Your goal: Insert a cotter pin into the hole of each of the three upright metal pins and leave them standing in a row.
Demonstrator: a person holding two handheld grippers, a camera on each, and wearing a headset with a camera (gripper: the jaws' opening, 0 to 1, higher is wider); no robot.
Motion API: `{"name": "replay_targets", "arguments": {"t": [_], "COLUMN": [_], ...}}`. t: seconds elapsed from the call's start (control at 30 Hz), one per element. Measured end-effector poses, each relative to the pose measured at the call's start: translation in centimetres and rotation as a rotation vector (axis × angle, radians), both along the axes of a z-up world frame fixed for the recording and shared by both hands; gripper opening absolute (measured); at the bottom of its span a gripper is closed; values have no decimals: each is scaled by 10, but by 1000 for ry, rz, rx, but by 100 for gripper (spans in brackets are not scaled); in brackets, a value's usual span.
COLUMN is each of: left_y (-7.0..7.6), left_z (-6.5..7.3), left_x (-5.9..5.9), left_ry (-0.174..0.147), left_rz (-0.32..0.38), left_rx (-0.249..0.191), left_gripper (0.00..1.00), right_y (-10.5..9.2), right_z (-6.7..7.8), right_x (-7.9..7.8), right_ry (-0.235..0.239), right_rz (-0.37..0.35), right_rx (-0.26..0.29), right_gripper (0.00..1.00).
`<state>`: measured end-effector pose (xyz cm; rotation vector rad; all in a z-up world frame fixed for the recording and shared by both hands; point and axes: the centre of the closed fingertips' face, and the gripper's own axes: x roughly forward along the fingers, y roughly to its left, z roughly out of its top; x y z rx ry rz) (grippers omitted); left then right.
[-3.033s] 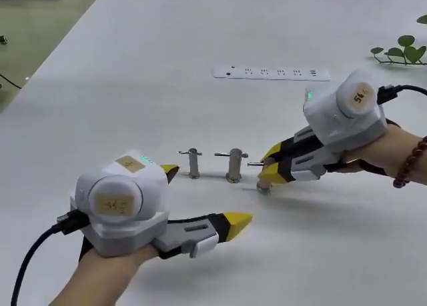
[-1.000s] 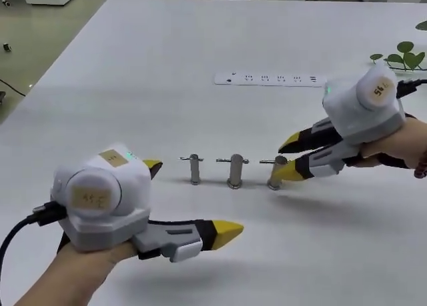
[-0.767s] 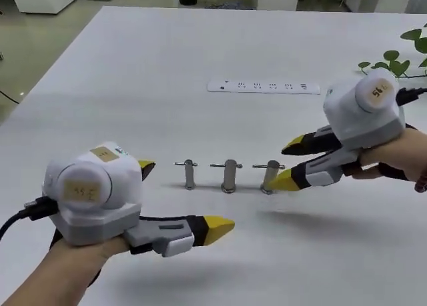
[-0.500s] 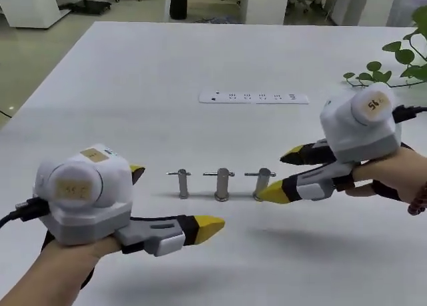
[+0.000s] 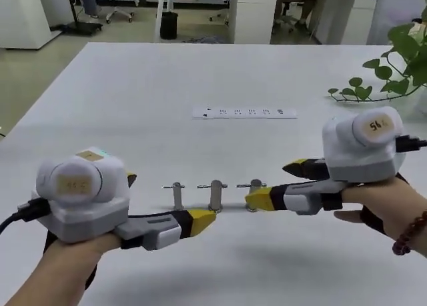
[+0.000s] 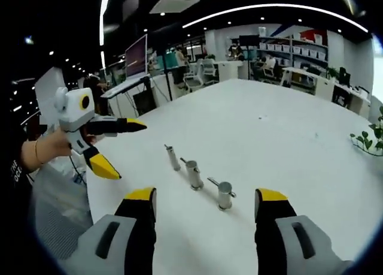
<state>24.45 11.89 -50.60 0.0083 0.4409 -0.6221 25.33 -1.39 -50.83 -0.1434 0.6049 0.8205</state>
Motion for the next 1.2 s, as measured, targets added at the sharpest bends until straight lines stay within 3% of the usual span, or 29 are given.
{"name": "replay_targets", "arguments": {"t": [0.23,0.37,0.5,0.63,0.73,0.87,1.0,1.2], "left_y": [4,7,10,11,10,9,8,11], "left_z": [-1,6,4,2,0,-3,-4,-1], "left_x": [1,0,-2,-6,-8,-11,-14,-16], "left_ry": [6,-9,-11,-12,-11,-5,-5,-21], "left_rz": [36,84,96,102,102,101,100,118], "left_rx": [15,-28,-1,-1,-8,-1,16,16], "left_gripper": [92,87,86,85,84,83,82,82], "right_y": [-4,-9,-12,-15,-17,-18,-18,-12], "right_z": [-4,-1,-9,-13,-12,-11,-13,-9], "right_x": [-4,-4,-9,-13,-14,-14,-16,-17], "right_ry": [-15,-33,-44,-65,-94,-97,-118,-122], "right_rz": [-74,-157,-191,-226,-247,-275,-281,-279], "right_rx": [16,66,40,49,53,72,29,47], "right_gripper": [67,70,72,73,73,72,71,71]}}
